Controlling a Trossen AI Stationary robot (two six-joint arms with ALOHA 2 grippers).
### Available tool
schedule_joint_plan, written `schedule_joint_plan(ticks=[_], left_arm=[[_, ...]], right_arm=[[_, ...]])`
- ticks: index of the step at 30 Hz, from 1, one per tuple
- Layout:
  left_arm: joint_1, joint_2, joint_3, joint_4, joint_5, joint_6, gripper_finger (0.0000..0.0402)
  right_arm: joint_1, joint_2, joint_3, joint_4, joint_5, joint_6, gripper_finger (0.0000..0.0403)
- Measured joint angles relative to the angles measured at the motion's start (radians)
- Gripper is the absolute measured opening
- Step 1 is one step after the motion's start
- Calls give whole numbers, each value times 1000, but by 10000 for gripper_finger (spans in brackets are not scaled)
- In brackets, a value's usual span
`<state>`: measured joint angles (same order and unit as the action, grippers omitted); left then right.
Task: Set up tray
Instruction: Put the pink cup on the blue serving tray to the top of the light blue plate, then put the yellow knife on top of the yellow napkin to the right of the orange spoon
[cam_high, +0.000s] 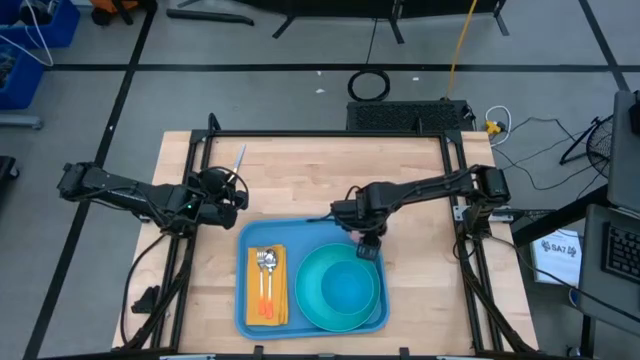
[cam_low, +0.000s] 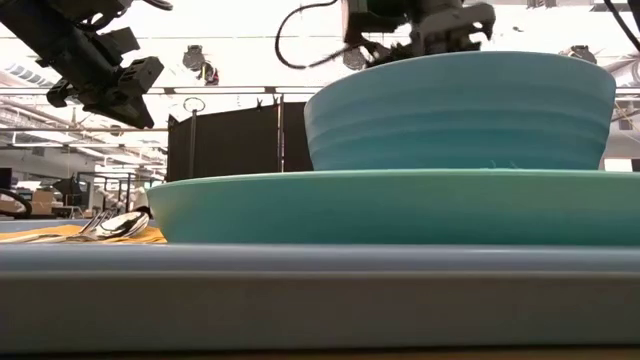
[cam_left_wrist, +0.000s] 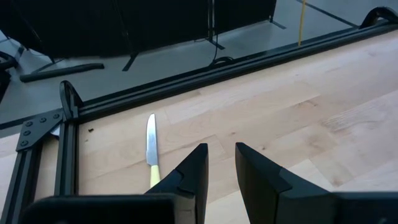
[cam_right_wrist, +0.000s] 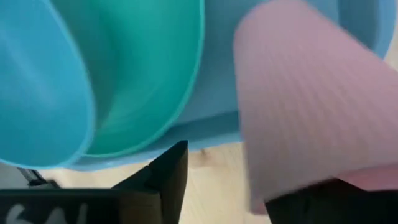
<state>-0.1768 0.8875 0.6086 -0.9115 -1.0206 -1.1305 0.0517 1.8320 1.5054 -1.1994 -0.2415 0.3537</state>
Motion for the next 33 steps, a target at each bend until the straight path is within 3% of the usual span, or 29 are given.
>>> schedule_joint_plan(ticks=[6,13,19,23,26,30,33], left_arm=[[0,0,0,0,0,0,86],[0,0,0,0,1,1,86],[4,0,-11,-2,24,-6,86],[82,-7,-53,-23,221,-24,86],[168,-14,-84,-34,284,-15,86],[332,-11,-76,-31,399,79,85],[492,-11,-63,-7,525,172,85]], right_arm=[[0,-1,90,9,14,12,180],[2,-1,161,18,110,-4,179],[3,-52,155,91,314,-110,172],[4,-188,61,348,417,-183,172],[-2,-315,-50,557,479,-253,171],[-19,-493,-221,744,581,-341,171],[-37,-641,-369,884,585,-363,170]])
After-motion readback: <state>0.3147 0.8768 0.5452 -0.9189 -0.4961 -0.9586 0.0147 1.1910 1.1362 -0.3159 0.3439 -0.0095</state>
